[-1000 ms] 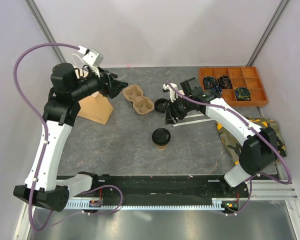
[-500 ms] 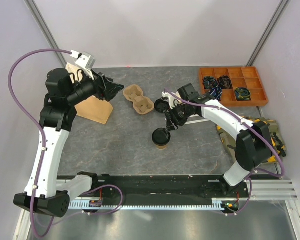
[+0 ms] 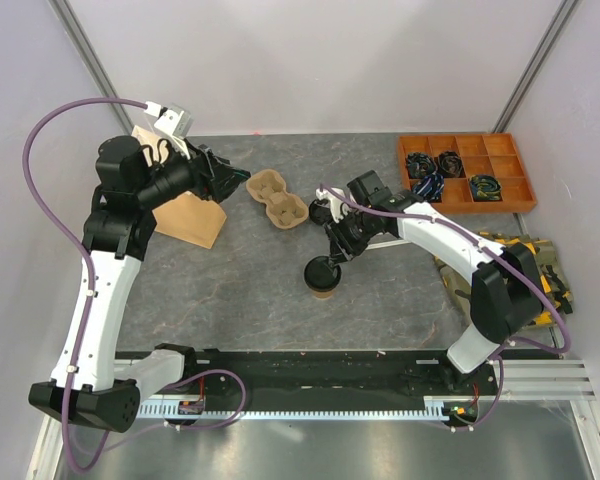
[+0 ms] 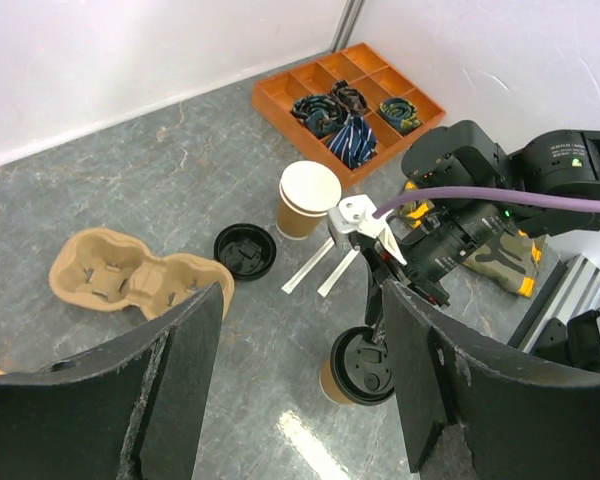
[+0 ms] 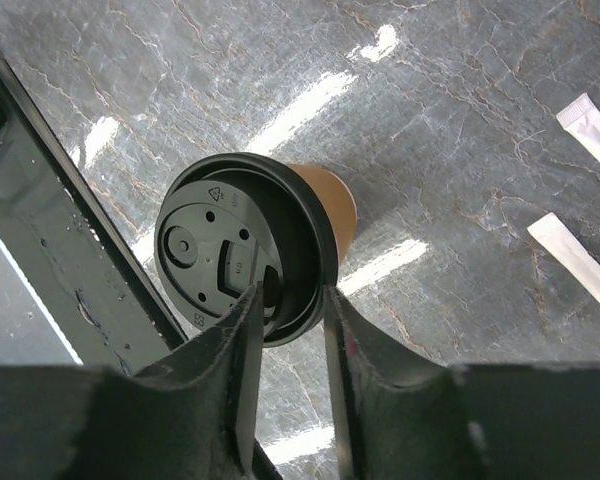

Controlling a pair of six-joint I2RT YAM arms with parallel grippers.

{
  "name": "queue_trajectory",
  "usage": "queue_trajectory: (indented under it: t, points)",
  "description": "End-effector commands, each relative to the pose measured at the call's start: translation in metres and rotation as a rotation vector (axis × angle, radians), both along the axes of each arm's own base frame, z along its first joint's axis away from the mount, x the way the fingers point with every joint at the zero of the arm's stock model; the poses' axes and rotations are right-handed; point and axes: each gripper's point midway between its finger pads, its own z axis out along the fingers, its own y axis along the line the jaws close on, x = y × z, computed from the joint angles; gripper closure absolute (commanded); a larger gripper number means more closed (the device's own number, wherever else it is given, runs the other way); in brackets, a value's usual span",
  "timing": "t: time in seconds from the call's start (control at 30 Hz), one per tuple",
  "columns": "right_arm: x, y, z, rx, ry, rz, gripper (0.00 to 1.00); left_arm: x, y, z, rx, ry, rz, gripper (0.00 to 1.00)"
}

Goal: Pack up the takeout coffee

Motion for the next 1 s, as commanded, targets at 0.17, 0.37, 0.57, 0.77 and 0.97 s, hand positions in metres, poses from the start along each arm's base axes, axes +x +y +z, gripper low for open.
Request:
queue_trajectory:
  t: [0.17,0.37,0.57,0.77,0.97]
  points:
    - [0.009,0.007,0.002,-0.027,-0.063,0.005,0.70,-0.001,-0.002,0.008,-0.030,-0.022,-0.016,0.27]
    - [0.013,0.007,0.006,-0.034,-0.085,-0.010,0.78,-0.002,-0.002,0.007,-0.027,-0.023,-0.020,0.27]
    - [0.015,0.008,0.021,-0.018,-0.114,-0.017,0.99,0.000,-0.002,0.006,-0.025,-0.021,-0.021,0.27]
    - [0.016,0.001,0.039,-0.028,-0.165,-0.028,1.00,0.001,-0.003,0.004,-0.029,-0.014,-0.025,0.27]
    - [0.018,-0.024,0.042,-0.092,-0.209,-0.059,1.00,0.001,-0.005,0.004,-0.030,-0.017,-0.036,0.27]
